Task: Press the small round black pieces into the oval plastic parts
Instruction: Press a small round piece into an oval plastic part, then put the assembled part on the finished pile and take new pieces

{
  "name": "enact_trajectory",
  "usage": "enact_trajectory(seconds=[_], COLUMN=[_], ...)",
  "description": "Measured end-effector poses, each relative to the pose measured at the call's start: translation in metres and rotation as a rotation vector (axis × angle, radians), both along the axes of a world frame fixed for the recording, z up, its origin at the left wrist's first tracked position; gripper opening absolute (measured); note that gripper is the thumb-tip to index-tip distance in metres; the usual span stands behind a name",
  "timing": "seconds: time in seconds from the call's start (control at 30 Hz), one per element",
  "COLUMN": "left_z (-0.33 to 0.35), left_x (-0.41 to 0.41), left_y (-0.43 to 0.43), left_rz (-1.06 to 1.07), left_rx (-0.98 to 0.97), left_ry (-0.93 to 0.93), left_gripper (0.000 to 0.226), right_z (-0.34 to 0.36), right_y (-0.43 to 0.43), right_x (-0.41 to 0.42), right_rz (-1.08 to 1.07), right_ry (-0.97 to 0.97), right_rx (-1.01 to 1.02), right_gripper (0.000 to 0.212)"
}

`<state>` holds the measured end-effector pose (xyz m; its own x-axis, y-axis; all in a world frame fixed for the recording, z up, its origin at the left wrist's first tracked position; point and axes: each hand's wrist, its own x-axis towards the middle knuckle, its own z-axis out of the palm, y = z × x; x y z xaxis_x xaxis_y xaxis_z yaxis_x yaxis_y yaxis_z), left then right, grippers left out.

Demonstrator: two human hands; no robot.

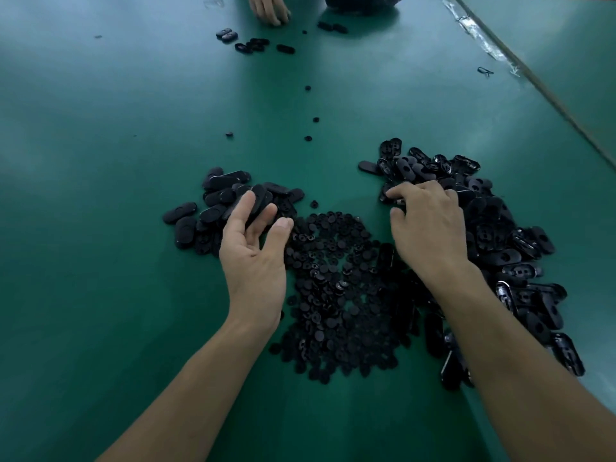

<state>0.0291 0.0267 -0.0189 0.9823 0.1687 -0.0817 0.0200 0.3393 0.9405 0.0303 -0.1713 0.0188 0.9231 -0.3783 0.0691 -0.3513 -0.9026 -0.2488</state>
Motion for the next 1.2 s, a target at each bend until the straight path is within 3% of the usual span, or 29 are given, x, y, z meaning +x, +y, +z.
enact_trajectory(seconds=[0.13,0.3,0.43,0.5,0.67,0.77,0.9,1.2], left_z=[-0.003,-0.003,0.001,0.001,0.002,0.001,0.003,0.006], left_x=[0.000,-0.001,-0.003,-0.005,-0.008,-0.008,-0.009,-0.010], left_y=[0.000,0.001,0.000,0.000,-0.001,0.000,-0.001,-0.003], left_rz=[0.001,-0.027,-0.014,0.002,-0.036,-0.081,-0.148,-0.168], left_rx=[0.147,0.188,0.185,0.184,0.228,0.223,0.219,0.166], left_ry=[-0.023,-0.042,-0.079,-0.129,-0.222,-0.217,-0.216,-0.198], left_gripper=[0.066,0.076,0.080,0.082,0.054,0.036,0.022,0.021], right_z=[-0.002,-0.001,0.000,0.002,0.007,0.011,0.012,0.012], right_y=[-0.002,-0.002,0.004,0.009,0.025,0.035,0.042,0.045], right_x=[0.000,0.002,0.001,-0.001,-0.006,-0.010,-0.011,-0.014], right_rz=[0.005,0.000,0.067,0.103,0.217,0.287,0.325,0.306], right_ry=[-0.081,-0.272,-0.392,-0.424,-0.345,-0.281,-0.251,-0.237], right_rx=[0.010,0.021,0.116,0.261,0.915,1.158,1.218,1.209], right_gripper=[0.027,0.027,0.023,0.019,0.017,0.018,0.015,0.014])
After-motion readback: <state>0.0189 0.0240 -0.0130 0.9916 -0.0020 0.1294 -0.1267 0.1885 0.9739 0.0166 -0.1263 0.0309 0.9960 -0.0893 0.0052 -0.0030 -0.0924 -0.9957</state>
